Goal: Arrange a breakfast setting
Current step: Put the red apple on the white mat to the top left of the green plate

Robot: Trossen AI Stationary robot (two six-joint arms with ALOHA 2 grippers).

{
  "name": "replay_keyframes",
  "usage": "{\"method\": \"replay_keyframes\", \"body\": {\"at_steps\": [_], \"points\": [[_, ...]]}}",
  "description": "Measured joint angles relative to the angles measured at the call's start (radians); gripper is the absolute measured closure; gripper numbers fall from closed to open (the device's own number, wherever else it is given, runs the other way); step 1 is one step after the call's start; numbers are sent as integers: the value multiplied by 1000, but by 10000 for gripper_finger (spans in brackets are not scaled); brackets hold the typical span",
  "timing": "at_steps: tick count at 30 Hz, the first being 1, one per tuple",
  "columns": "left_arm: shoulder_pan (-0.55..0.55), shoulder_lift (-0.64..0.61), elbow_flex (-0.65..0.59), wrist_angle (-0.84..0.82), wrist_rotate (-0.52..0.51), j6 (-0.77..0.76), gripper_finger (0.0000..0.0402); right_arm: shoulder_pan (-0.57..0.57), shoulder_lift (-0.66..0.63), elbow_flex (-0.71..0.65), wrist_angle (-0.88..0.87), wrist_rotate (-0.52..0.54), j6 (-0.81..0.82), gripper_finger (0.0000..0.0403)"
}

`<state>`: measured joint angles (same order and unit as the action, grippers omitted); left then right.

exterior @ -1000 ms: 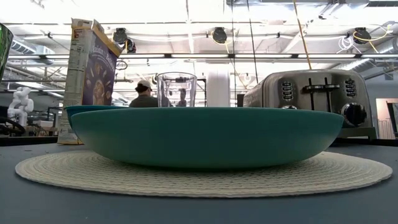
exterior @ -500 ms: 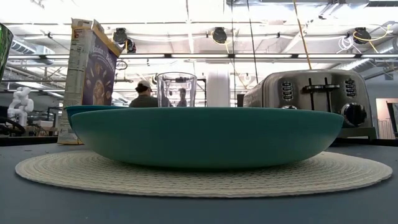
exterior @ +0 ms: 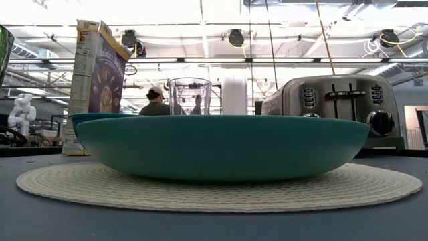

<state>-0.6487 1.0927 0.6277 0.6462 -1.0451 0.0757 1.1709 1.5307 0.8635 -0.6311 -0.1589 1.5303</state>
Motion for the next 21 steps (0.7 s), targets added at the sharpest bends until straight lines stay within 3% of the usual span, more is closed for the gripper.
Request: {"method": "replay_keyframes", "body": {"at_steps": [12,21], "points": [[0,0,0,0,0,-3,9,-12,-10,0,29,-31,-15,157],[0,0,0,0,0,-3,9,-69,-111,0,-5,-78,-52,157]]}}
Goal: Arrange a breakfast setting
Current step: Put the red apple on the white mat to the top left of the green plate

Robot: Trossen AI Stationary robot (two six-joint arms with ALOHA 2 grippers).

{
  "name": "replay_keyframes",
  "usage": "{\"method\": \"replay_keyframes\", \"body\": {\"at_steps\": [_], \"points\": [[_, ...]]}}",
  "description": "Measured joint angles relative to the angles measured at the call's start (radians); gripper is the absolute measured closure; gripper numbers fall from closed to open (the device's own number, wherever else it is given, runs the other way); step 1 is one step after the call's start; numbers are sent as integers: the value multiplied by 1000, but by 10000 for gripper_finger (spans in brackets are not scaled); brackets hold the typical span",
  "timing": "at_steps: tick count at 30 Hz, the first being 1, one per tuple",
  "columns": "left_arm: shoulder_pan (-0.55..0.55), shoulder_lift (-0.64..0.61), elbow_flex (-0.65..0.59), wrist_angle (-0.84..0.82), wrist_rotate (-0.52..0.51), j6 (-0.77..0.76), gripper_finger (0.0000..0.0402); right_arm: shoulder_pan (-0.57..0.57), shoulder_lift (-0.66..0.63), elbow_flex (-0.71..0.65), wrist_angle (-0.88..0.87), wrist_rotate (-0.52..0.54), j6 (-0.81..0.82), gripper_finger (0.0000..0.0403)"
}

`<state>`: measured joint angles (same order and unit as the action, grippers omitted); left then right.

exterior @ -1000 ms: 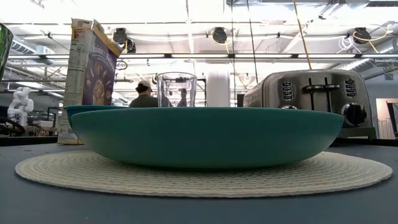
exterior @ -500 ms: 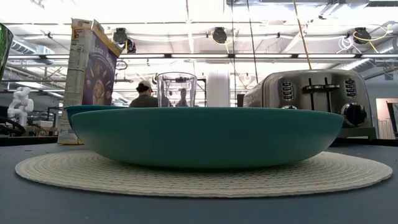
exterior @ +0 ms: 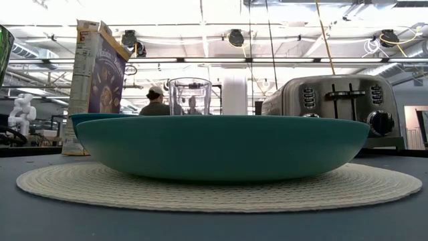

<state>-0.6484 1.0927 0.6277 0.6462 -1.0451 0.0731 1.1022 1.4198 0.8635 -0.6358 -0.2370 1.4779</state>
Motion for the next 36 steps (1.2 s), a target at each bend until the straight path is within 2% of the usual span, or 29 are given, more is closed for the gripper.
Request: {"method": "replay_keyframes", "body": {"at_steps": [11,21,29,33,36], "points": [[0,0,0,0,0,0,9,-70,-160,0,-12,2,1,157],[0,0,0,0,0,1,9,-132,-240,0,-11,25,-28,157],[0,0,0,0,0,1,9,-200,-275,0,100,250,-184,157],[0,0,0,0,0,1,9,-240,-277,0,181,431,-356,156],[0,0,0,0,0,1,9,-276,-277,0,248,582,-552,156]]}}
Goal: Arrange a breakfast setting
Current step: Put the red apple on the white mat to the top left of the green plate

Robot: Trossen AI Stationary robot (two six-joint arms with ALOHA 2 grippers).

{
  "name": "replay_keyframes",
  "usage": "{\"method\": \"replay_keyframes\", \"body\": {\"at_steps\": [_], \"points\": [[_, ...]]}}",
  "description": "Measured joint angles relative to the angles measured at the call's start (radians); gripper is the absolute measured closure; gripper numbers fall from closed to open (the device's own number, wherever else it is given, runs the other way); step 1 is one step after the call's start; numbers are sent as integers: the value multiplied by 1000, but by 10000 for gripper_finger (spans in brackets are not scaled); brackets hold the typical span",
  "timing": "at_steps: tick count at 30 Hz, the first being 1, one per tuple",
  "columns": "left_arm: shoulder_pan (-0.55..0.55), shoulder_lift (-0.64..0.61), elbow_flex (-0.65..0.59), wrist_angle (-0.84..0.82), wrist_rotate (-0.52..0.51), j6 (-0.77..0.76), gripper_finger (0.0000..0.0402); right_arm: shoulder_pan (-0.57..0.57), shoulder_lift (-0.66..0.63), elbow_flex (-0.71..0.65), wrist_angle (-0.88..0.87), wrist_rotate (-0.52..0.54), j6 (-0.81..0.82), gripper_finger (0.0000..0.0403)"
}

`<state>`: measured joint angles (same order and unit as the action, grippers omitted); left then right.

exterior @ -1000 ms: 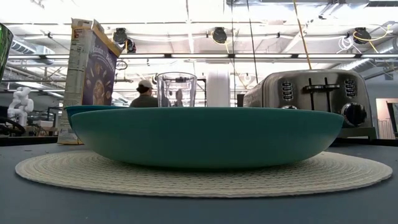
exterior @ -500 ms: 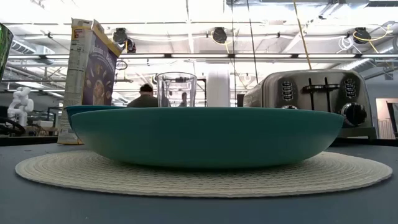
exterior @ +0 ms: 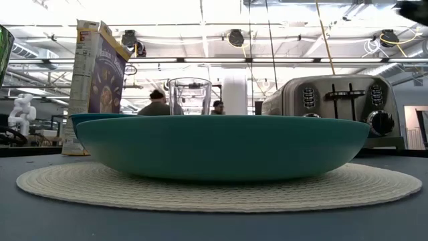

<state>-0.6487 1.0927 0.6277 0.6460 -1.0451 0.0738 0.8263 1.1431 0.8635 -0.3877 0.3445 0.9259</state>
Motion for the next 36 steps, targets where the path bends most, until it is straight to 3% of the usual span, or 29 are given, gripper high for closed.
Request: {"method": "replay_keyframes", "body": {"at_steps": [6,13,18,25,36], "points": [[0,0,0,0,0,0,9,-93,0,0,195,235,-433,156],[0,0,0,-17,0,0,9,-227,42,-1,453,259,-824,156],[0,0,0,-39,0,1,9,-325,117,-74,747,258,-1019,156],[0,0,0,-45,0,0,9,-465,169,-234,1081,256,-1073,156],[0,0,0,-46,0,0,9,-590,169,-394,1117,253,-914,156]]}}
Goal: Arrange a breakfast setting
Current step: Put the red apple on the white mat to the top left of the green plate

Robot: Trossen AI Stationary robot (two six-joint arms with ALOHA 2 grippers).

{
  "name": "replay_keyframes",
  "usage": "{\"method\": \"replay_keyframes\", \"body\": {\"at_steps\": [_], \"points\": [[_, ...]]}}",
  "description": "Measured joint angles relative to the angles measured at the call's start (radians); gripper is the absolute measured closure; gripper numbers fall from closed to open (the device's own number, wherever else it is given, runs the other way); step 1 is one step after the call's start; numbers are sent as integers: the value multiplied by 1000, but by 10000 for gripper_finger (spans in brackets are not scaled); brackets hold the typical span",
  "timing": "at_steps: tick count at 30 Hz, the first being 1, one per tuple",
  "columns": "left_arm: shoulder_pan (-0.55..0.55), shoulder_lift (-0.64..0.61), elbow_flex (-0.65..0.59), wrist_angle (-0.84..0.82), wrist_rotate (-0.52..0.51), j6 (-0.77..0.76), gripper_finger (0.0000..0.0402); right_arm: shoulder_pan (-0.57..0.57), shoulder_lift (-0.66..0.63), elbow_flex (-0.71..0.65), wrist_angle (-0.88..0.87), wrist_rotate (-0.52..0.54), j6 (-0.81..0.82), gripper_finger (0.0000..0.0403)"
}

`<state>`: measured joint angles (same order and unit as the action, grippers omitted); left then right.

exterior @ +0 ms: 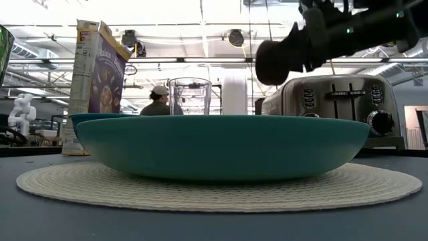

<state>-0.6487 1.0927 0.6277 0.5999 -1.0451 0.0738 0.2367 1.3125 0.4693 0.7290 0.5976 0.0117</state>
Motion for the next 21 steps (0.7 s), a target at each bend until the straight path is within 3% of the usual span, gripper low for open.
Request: {"method": "replay_keyframes", "body": {"at_steps": [11,21], "points": [[0,0,0,-4,0,0,9,-44,113,-53,6,-1,129,156],[0,0,0,-7,0,0,9,-72,270,-51,152,0,145,156]]}}
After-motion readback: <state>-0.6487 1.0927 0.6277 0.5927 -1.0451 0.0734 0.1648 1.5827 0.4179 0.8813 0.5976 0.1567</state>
